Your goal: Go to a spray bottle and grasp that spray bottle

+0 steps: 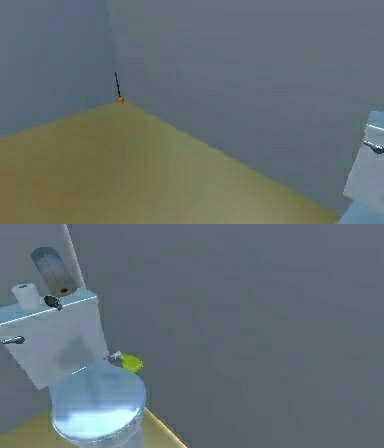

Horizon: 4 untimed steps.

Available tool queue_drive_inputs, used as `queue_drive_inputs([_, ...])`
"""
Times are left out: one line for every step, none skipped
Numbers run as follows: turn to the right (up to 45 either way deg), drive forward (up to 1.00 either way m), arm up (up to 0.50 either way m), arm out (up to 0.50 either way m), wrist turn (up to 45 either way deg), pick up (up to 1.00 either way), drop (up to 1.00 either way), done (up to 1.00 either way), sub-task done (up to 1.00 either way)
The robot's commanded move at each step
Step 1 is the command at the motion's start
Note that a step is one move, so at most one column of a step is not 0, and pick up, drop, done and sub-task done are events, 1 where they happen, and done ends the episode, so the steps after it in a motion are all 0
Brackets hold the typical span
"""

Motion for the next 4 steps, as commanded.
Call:
queue_drive_inputs([36.0, 0.0, 0.0, 0.0, 0.0, 0.0, 0.0, 0.0, 0.0])
queue_drive_inputs([0.0, 0.1, 0.0, 0.0, 0.0, 0.0, 0.0, 0.0, 0.0])
queue_drive_inputs([-42.0, 0.0, 0.0, 0.0, 0.0, 0.0, 0.0, 0.0, 0.0])
queue_drive_inputs([45.0, 0.0, 0.0, 0.0, 0.0, 0.0, 0.0, 0.0, 0.0])
